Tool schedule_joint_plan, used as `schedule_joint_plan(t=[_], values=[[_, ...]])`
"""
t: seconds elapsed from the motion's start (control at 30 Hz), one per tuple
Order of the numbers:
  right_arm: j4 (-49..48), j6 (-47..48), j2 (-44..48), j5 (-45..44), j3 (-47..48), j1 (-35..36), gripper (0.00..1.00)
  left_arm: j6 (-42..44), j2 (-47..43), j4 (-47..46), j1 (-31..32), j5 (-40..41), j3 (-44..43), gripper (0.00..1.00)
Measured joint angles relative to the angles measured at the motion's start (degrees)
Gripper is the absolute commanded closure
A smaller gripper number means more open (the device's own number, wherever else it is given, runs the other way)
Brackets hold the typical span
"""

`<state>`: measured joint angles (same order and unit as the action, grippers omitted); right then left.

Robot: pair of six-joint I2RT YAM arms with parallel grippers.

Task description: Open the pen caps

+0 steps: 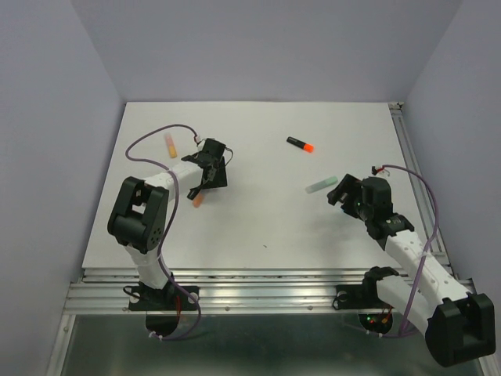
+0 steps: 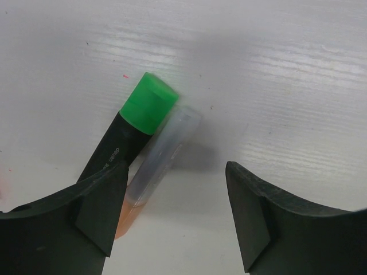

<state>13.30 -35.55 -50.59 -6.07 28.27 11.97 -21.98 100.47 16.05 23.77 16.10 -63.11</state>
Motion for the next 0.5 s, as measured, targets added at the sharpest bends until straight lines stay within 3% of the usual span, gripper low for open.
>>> schedule_joint_plan(t=[0.4, 0.47, 0.5], values=[[-0.4, 0.0, -0.2, -0.8, 0.0, 0.0, 0.00, -0.6, 0.1, -2.2, -0.1, -3.7, 2.1, 0.30], [-0.4, 0.1, -0.2, -0.8, 0.0, 0.0, 0.00, -0.7, 0.4, -2.7, -0.2, -4.1, 2.1, 0.35], [-0.4, 0.1, -0.2, -0.8, 0.0, 0.0, 0.00, -0.9, 0.7, -3.0, -0.2, -4.1, 2.1, 0.42]])
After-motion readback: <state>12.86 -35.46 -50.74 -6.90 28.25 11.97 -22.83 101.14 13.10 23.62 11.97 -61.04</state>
